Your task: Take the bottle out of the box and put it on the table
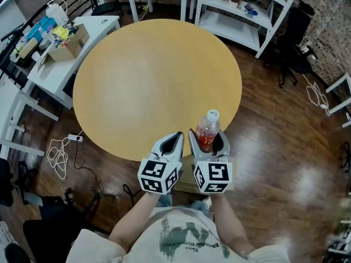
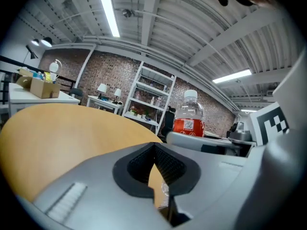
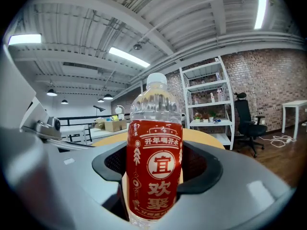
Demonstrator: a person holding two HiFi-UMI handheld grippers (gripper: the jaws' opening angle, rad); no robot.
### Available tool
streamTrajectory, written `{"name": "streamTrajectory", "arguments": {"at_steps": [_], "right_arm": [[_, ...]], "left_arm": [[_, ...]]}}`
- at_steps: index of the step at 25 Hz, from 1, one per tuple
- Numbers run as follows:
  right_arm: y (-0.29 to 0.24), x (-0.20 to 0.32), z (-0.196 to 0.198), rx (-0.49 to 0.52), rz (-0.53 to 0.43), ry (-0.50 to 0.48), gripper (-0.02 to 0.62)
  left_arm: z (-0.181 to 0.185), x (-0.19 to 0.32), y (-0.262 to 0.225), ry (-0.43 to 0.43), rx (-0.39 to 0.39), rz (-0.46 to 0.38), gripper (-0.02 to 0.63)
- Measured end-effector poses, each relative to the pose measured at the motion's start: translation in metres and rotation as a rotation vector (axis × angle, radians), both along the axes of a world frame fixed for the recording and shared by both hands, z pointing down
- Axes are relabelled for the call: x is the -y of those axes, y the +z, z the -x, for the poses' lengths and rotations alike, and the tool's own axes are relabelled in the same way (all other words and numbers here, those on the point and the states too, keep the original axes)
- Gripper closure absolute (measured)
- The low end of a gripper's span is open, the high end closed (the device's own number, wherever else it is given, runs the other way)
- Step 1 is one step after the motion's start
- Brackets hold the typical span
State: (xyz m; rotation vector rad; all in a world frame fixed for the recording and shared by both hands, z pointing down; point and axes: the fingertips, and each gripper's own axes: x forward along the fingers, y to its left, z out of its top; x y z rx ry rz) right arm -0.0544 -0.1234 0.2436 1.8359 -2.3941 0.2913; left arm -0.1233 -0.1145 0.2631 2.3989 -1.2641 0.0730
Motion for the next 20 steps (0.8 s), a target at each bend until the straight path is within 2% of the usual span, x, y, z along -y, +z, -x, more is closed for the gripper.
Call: {"name": "streamTrajectory", "arguments": {"at_steps": [9, 20], "right_arm": [[0.014, 0.045, 0.097, -0.008, -0.042, -0.1, 0.293], [0.053, 0.101, 0.175, -0.061, -0.065, -0.144, 0.293]], "left_arm": [[0.094, 0.018, 0.008, -0.133, -0.035, 0.034, 0.609], [0.159, 0.048, 0.031, -0.193, 0.015, 0.073, 0.609]]}}
